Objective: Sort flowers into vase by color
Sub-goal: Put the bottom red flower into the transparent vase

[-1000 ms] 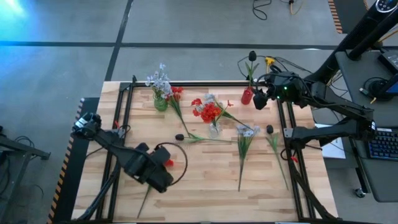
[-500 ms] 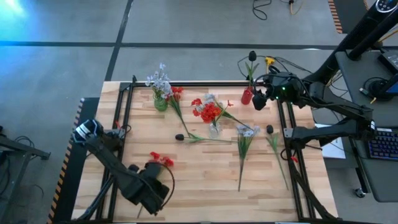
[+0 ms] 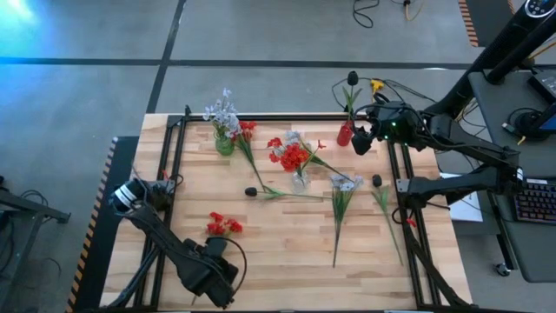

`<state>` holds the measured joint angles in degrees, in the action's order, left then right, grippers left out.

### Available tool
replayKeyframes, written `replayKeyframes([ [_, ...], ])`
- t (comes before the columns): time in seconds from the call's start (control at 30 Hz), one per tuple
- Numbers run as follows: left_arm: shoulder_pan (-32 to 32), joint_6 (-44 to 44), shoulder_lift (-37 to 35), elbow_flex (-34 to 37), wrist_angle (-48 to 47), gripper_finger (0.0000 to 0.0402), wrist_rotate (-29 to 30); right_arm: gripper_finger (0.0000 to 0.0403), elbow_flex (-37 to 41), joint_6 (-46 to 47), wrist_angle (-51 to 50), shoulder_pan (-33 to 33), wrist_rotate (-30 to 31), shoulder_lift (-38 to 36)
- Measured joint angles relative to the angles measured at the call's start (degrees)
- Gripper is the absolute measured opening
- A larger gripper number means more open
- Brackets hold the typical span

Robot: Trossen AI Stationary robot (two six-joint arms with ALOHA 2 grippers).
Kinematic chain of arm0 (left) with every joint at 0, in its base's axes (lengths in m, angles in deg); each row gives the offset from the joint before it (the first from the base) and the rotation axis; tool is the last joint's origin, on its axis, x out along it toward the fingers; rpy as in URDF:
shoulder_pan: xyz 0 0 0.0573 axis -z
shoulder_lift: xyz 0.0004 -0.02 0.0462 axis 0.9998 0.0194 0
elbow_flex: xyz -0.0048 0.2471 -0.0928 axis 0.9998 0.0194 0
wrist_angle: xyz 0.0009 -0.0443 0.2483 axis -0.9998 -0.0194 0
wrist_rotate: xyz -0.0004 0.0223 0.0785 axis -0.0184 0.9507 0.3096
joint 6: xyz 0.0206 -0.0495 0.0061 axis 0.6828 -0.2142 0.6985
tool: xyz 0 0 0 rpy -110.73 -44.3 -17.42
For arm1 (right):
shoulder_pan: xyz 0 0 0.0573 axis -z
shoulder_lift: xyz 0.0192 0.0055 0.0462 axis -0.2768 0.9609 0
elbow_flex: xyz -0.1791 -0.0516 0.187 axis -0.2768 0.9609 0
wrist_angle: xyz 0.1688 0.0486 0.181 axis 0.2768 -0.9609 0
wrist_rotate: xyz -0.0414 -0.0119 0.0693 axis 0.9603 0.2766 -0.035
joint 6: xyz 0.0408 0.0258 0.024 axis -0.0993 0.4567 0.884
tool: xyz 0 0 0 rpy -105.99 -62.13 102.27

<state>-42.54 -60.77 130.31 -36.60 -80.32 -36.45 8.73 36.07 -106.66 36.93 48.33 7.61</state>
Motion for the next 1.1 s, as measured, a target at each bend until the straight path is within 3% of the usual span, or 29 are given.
replayKeyframes([
  [0.2,0.1,0.0,0.4,4.3,2.9,0.0236,-1.5,0.0259,0.0,0.0,0.0,0.0,0.0,0.0],
  [0.47,0.1,-0.6,-0.1,11.4,10.9,0.0209,-1.9,0.0262,0.0,-0.7,0.0,0.0,0.0,0.0],
  [0.7,0.1,-1.0,-0.3,14.2,15.5,0.0152,-2.4,0.0259,0.0,-1.0,0.0,0.0,0.0,0.0],
  [0.97,0.1,-0.4,-0.3,13.7,15.7,0.0019,-2.3,0.0255,0.0,-1.9,0.0,0.0,0.0,0.0],
  [1.1,0.5,0.1,-0.3,13.5,15.6,0.0013,-1.2,0.0258,0.0,-1.9,0.0,0.0,0.0,0.0],
])
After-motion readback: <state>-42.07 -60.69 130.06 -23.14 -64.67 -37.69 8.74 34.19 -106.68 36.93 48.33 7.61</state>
